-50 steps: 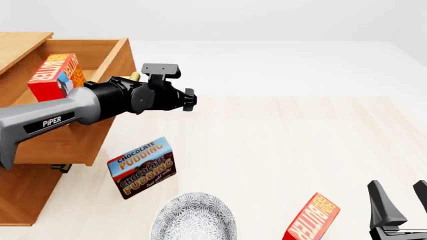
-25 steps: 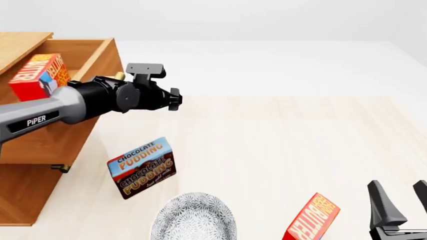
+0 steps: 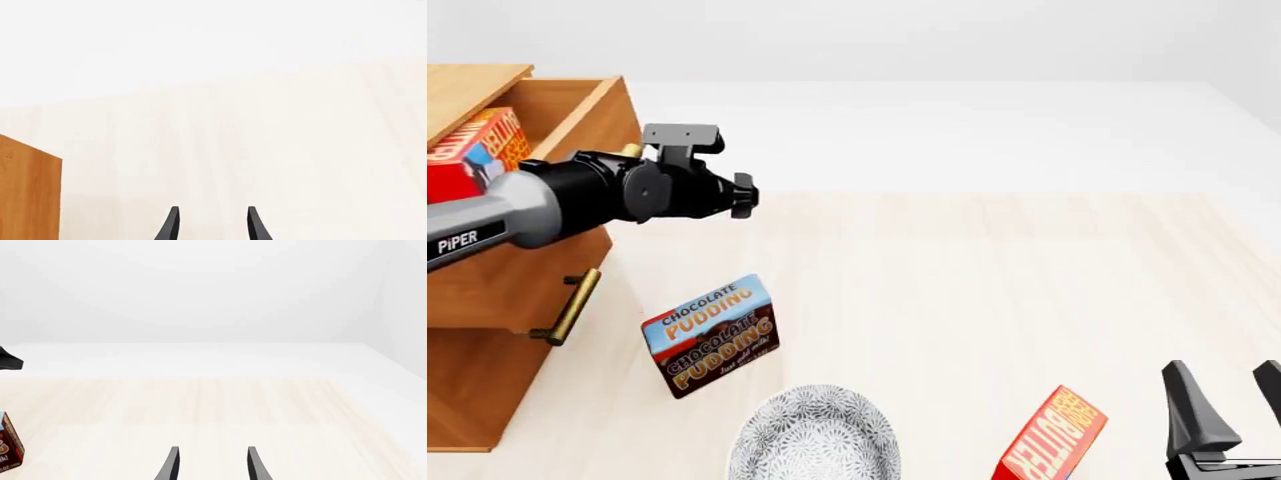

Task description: Put the butter at the front in the top drawer of the cabinet and close it.

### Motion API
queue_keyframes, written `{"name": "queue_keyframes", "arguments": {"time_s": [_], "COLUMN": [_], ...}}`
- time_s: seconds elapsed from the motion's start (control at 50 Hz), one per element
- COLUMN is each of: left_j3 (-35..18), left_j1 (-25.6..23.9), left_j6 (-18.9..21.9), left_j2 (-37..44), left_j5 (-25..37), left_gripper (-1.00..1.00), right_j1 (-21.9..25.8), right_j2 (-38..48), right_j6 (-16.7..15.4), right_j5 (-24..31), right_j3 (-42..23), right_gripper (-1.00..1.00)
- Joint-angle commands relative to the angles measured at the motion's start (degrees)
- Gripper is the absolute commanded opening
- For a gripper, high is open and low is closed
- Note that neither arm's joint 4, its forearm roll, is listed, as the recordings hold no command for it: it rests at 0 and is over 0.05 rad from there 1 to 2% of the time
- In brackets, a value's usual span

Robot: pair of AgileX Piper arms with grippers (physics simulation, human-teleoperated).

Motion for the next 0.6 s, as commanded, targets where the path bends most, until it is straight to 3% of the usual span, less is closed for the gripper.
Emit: {"name": "queue_keyframes", "arguments": {"time_s": [0.02, 0.6], "left_j3": [0.6, 3.3], "left_j1": [2.4, 10.2], "left_j6": [0.7, 1.7], "left_j2": [-1.4, -4.7], "left_j5": [0.6, 0.7], "left_gripper": [1.0, 1.0], "right_j1": [0.0, 0.0], "right_j2": [0.0, 0.0], "right_j6": [0.0, 0.0], "right_j5": [0.0, 0.0], "right_j3": [0.0, 0.0], "right_gripper": [1.0, 1.0]}}
